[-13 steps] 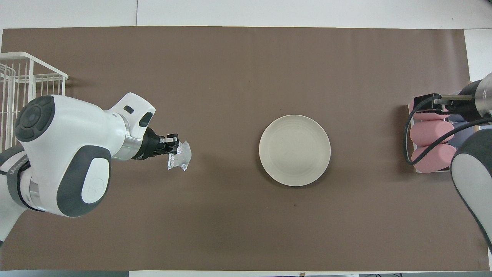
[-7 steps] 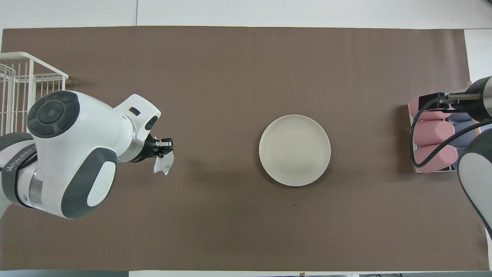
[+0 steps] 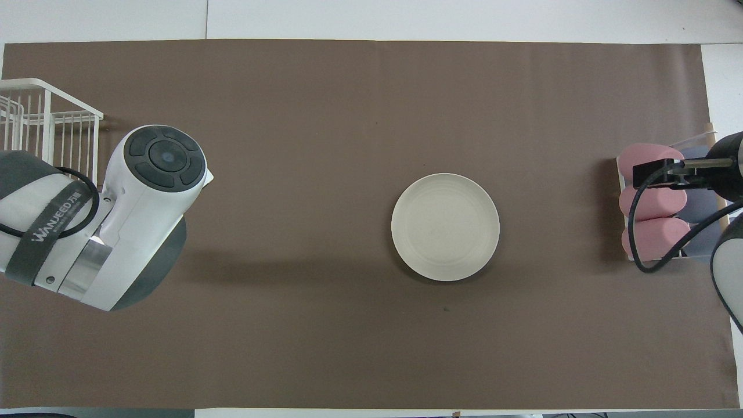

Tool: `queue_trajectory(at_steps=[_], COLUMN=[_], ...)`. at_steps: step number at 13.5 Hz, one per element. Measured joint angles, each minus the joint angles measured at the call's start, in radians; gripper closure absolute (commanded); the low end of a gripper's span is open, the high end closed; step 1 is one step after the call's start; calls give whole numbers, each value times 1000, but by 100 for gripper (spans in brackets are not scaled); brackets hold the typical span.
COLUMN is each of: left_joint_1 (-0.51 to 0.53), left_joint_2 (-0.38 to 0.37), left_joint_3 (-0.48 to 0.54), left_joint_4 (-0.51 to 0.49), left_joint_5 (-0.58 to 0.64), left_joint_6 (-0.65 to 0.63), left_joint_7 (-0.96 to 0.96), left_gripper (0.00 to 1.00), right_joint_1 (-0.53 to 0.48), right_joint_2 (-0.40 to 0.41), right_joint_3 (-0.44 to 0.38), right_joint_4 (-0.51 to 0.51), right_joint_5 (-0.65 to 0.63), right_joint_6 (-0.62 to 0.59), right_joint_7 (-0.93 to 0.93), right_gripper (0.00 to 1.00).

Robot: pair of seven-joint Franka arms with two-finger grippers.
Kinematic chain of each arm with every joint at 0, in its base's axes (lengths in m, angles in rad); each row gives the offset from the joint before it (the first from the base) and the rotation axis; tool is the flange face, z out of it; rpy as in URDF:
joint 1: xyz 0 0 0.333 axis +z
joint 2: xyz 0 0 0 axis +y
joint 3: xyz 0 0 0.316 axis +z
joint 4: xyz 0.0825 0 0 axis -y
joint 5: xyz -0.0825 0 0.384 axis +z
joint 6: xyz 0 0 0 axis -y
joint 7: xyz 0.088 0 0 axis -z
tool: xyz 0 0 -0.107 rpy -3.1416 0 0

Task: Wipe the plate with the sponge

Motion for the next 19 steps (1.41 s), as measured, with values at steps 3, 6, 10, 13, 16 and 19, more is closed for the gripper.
queue_trajectory(at_steps=[3, 6, 10, 13, 16, 19], left_joint_1=[-2, -1, 24, 70, 94, 118], left_joint_2=[27, 49, 99, 186, 289, 347], left_joint_3=[1, 7, 20, 22, 23, 24], left_joint_4=[3, 5, 10, 58, 108, 137], left_joint_5=[170, 340, 524, 567, 596, 608], left_joint_6=[-31, -43, -46, -46, -46, -40], left_joint_7=[-7, -8, -15, -63, -144, -185], left_gripper=[100, 100, 100, 100, 100, 100], right_joint_1=[0, 0, 0, -1, -1, -1], right_joint_2=[3, 18, 85, 145, 160, 160], right_joint_3=[0, 0, -1, -5, -6, -15], right_joint_4=[-4, 11, 100, 169, 170, 170], right_joint_5=[68, 80, 81, 81, 81, 81], right_joint_6=[-5, -59, -104, -163, -171, -178], right_joint_7=[0, 0, -5, -5, -5, -5], right_gripper=[0, 0, 0, 0, 0, 0])
